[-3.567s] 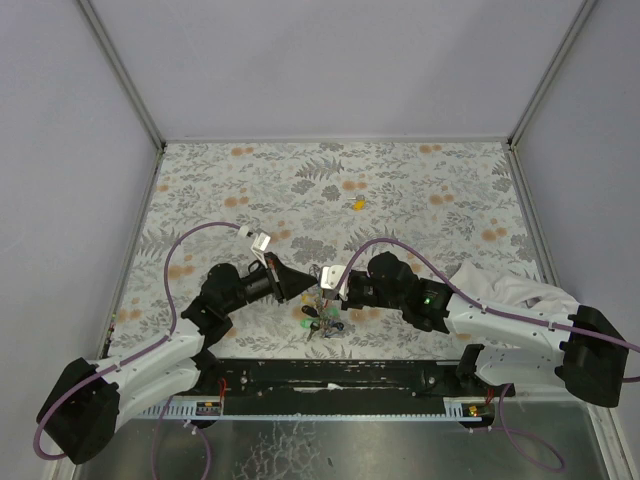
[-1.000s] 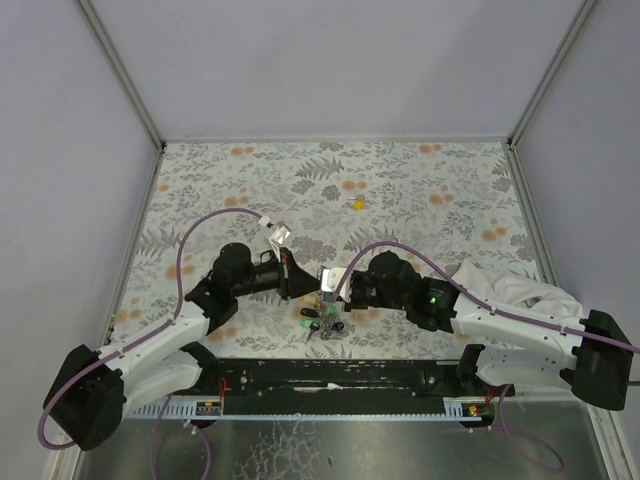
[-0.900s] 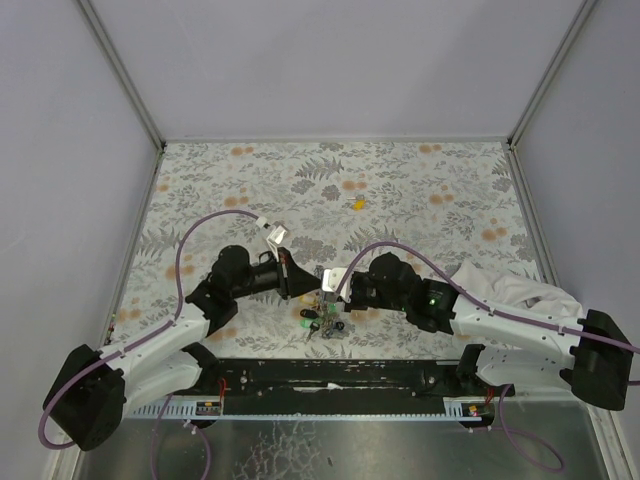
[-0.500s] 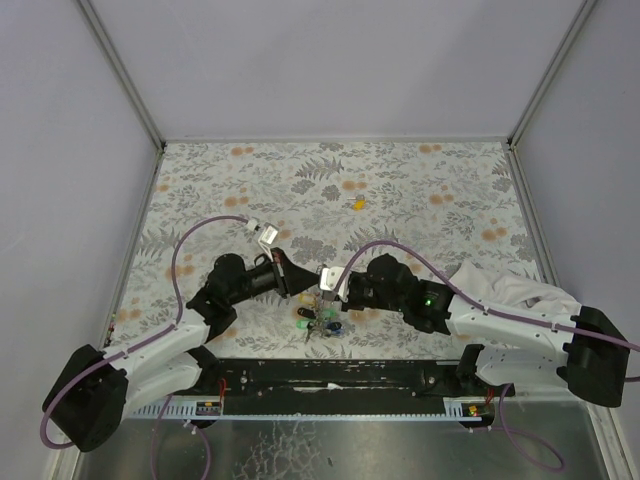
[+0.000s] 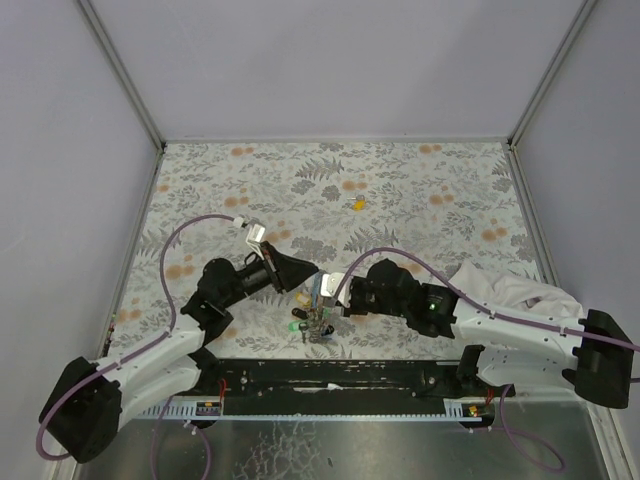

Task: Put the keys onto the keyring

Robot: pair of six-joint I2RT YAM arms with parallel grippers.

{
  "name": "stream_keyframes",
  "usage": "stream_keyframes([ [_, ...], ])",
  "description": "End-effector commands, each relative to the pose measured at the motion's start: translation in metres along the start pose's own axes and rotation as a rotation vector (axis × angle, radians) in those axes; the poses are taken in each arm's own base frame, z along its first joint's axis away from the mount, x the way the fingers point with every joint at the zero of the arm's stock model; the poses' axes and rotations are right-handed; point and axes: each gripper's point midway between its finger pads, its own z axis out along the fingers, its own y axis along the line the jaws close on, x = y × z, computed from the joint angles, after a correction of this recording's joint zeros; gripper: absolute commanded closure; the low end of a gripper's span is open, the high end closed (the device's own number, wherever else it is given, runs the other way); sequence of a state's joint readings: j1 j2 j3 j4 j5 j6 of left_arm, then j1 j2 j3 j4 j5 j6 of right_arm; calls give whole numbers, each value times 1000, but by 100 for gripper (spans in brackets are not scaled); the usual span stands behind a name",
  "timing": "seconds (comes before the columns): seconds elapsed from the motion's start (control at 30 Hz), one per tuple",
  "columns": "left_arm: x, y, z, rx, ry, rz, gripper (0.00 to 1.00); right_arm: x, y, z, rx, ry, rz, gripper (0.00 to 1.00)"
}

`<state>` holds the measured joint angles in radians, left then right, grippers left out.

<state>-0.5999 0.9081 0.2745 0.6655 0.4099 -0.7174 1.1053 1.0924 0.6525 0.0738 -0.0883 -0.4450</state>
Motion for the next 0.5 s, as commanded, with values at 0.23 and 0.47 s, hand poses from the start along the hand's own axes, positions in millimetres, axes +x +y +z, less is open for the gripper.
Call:
stream_keyframes([
  [0.23, -8, -31, -18, 24, 154, 217, 68, -50, -41, -15, 88, -5, -124, 100],
  [0.47, 4, -40, -15, 86, 280, 212, 69, -56, -45, -12, 64, 17, -168, 100],
])
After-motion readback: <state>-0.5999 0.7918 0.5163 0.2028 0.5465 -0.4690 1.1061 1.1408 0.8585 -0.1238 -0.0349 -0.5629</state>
